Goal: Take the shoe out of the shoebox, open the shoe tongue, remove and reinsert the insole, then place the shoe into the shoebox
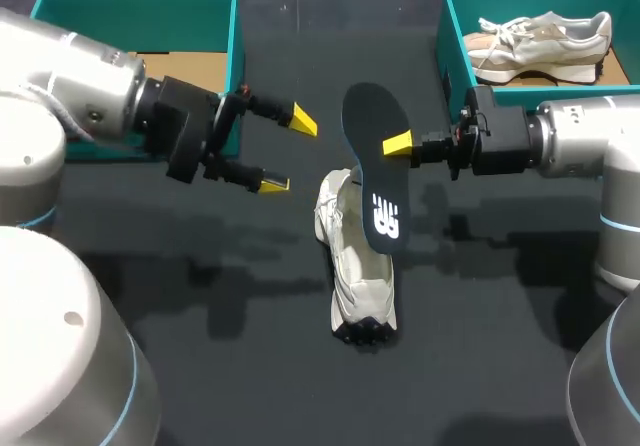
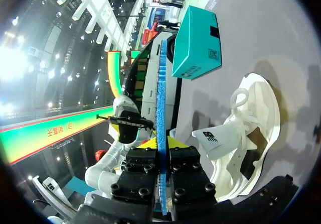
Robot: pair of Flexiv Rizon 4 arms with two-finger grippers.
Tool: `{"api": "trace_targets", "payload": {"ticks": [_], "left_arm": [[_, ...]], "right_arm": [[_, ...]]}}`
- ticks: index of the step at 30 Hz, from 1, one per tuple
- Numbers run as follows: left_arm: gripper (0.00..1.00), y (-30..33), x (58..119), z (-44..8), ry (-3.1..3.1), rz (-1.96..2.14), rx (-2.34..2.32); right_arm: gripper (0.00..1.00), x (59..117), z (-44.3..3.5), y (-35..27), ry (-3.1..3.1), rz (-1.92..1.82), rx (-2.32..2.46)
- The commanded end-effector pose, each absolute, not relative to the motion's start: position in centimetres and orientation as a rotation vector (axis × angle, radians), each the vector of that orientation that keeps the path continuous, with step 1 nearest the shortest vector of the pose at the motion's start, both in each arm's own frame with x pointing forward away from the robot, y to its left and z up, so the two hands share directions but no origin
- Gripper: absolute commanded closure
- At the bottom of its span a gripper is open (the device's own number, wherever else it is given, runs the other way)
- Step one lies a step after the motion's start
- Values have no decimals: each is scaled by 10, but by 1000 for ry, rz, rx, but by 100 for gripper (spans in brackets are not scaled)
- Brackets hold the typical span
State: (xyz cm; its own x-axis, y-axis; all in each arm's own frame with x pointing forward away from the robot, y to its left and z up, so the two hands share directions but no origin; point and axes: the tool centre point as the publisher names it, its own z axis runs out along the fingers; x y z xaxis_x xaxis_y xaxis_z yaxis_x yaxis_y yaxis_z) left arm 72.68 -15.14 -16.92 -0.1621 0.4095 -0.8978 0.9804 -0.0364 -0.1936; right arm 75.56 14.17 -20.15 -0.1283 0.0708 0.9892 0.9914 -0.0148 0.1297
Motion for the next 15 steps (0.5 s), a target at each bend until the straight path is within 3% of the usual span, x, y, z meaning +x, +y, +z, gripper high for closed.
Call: {"api": "trace_targets", "payload": {"ticks": [1,15], "left_arm": [[0,-151,736,-162,1685,-1151,1600],[0,-174,783,-102,2033,-834,1804]], "right_arm": [[100,756,-202,143,-1348,-1285,-1211],[100,756,-202,143,-1348,-1285,-1211]]}}
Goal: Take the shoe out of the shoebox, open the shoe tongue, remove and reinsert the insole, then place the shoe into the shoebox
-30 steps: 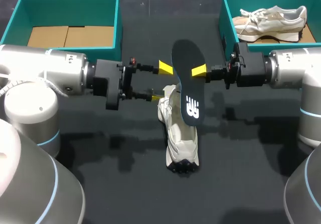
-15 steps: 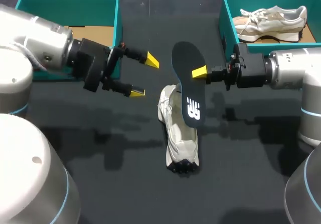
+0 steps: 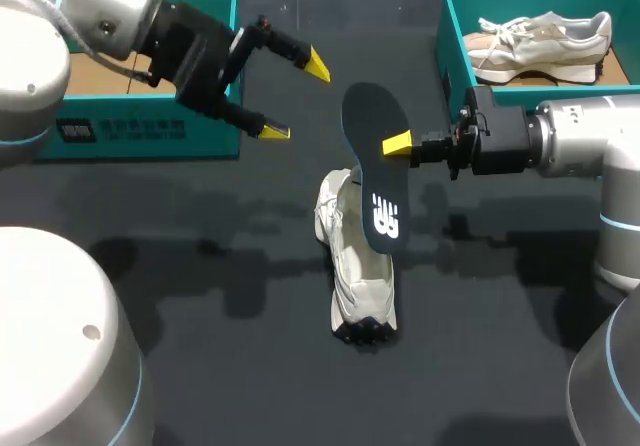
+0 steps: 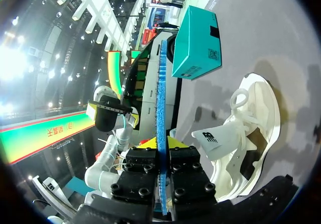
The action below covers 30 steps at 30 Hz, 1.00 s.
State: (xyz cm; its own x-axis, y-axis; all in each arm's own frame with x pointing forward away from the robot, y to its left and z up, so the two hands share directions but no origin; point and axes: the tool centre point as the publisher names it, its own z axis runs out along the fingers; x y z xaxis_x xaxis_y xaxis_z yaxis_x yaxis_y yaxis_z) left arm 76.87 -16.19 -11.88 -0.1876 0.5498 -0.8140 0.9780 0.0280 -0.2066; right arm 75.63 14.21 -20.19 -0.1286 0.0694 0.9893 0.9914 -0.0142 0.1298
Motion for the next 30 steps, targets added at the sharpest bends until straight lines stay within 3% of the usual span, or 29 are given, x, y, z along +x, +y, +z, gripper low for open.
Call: {"api": "trace_targets", "payload": {"ticks": [1,30], "left_arm": [[0,-175,787,-99,2064,-811,1826],[0,-246,833,-76,2441,-13,2281]], "right_arm": [[100,756,-202,143,-1348,-1285,-1211],[100,756,-202,143,-1348,-1285,-1211]]}}
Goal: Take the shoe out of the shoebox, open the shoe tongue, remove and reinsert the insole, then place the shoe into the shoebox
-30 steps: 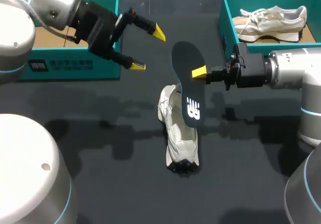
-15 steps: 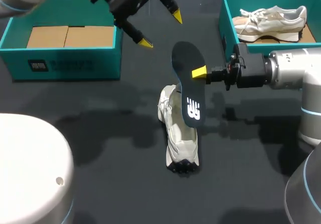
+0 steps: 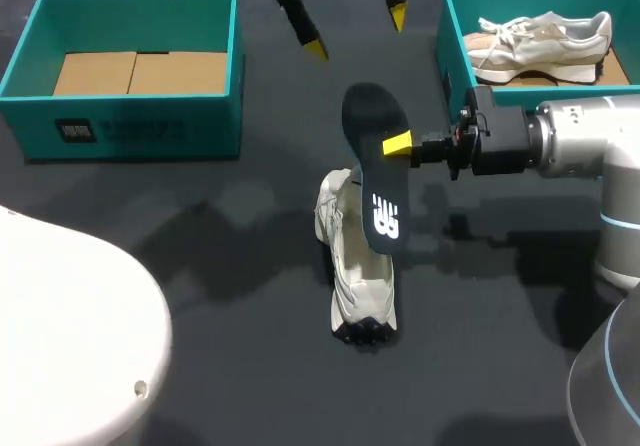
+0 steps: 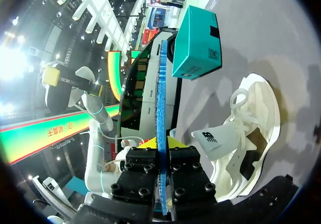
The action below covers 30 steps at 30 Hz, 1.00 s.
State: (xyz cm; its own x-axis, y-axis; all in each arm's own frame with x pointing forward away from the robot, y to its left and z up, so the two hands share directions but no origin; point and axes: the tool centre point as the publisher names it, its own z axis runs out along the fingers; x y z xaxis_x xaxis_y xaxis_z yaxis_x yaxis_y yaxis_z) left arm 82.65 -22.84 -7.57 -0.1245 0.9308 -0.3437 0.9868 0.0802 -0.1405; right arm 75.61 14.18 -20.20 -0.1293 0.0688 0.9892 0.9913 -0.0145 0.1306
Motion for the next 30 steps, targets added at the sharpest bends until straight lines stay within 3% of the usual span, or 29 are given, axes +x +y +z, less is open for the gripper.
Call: {"api": "trace_targets", "payload": {"ticks": [1,12,30], "left_arm": [[0,-252,836,-75,2453,11,2283],[0,-290,845,-87,2477,178,2265],[0,-236,815,-94,2214,-374,1824]], "right_arm": [[100,756,-202,143,-1348,-1285,-1211],[100,756,-202,143,-1348,-1285,-1211],[100,756,-202,143,-1348,-1285,-1211]]}}
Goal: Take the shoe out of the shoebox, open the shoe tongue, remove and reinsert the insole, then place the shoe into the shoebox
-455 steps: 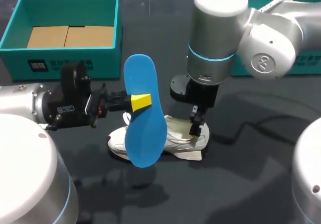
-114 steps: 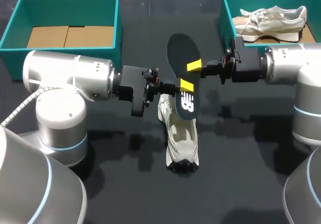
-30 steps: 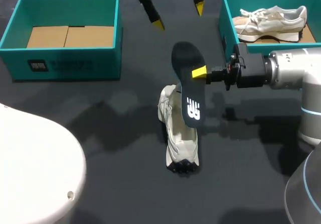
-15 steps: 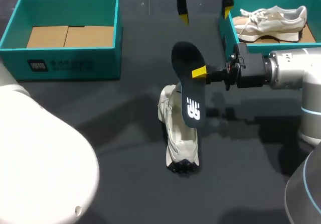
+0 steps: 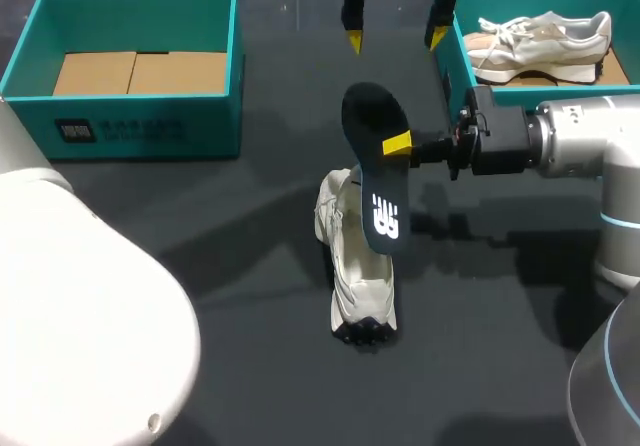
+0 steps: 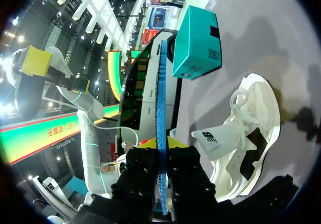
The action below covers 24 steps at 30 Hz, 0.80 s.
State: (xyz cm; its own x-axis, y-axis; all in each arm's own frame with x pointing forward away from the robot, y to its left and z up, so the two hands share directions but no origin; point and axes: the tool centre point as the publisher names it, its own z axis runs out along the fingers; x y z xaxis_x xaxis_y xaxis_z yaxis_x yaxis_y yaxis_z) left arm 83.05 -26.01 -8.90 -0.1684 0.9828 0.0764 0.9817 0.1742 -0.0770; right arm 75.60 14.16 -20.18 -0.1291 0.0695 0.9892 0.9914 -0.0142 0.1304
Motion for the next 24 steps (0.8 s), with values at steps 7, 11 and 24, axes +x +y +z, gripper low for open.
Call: {"api": "trace_targets", "payload": {"ticks": [7,11,24], "left_arm": [[0,-218,808,-109,-2738,730,-2196],[0,-203,806,-116,-2798,965,-2188],[0,-167,806,-127,-2751,1695,-2192]], "right_arm": [[100,756,-202,143,-1348,-1285,-1211],[100,756,-202,143,-1348,-1285,-1211],[100,756,-202,143,-1348,-1285,-1211]]}}
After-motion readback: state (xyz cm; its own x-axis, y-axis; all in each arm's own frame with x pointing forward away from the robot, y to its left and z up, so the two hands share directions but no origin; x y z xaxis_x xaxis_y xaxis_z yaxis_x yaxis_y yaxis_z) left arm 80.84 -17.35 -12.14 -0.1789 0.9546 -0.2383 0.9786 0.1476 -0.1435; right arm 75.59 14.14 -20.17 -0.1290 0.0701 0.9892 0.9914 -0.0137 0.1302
